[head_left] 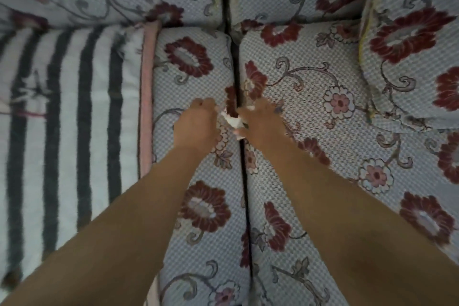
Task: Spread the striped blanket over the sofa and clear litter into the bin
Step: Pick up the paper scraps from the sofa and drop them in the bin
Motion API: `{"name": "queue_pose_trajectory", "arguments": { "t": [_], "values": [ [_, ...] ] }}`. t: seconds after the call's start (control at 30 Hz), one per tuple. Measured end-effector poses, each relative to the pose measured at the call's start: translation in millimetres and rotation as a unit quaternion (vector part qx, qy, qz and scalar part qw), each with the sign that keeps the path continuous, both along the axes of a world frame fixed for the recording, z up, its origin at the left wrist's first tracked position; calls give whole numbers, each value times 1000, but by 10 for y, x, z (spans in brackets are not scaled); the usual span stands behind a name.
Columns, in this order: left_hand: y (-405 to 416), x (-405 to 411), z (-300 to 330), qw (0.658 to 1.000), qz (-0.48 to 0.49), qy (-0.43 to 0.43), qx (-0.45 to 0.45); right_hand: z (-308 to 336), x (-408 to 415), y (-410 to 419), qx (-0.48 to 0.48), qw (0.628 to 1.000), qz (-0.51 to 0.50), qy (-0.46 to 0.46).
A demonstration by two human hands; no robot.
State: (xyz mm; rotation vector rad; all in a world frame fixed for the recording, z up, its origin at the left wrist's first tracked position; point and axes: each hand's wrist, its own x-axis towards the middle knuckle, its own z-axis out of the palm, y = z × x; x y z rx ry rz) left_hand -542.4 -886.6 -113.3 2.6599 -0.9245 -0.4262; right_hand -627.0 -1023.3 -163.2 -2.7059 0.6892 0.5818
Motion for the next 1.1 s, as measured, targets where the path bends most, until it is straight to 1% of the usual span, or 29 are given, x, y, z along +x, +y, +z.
{"name": "queue_pose_trajectory", "arguments": {
  "t": [0.07,0.13,0.2,0.27,0.33,0.4,0.47,0.53,0.67,0.73,0.77,0.8,1.0,1.1],
  "values": [
    [134,-22,-17,1000,-6,-9,-11,-21,7,45,-9,1000,13,3],
    [239,-43,-8,1000,-5,-7,-16,-26,-17,82,38,999,-6,-24],
    [293,-77,37,1000,-3,3,-26,14,-59,110,103,990,-53,-85],
    [295,-128,114,999,-3,14,-43,99,-105,140,158,971,-99,-147],
    [300,-194,241,998,3,29,-56,264,-154,193,217,943,-159,-198],
    [295,-248,341,998,2,34,-61,428,-191,198,264,907,-241,-222],
    [306,-299,437,997,1,34,-67,566,-240,155,305,861,-340,-225],
    [307,-328,516,997,6,34,-73,676,-269,62,349,812,-409,-228],
    [331,-384,616,996,21,44,-76,839,-293,-2,401,759,-464,-217],
    [354,-426,652,995,30,56,-82,880,-298,47,439,736,-470,-210],
    [361,-445,668,994,33,60,-86,903,-287,83,453,732,-465,-208],
    [361,-461,685,993,37,61,-91,930,-267,122,457,736,-456,-204],
    [489,-513,820,988,81,66,-111,1143,-99,509,429,808,-362,-180],
    [671,-532,917,986,103,69,-115,1293,-22,774,420,830,-330,-163]
  ]
}}
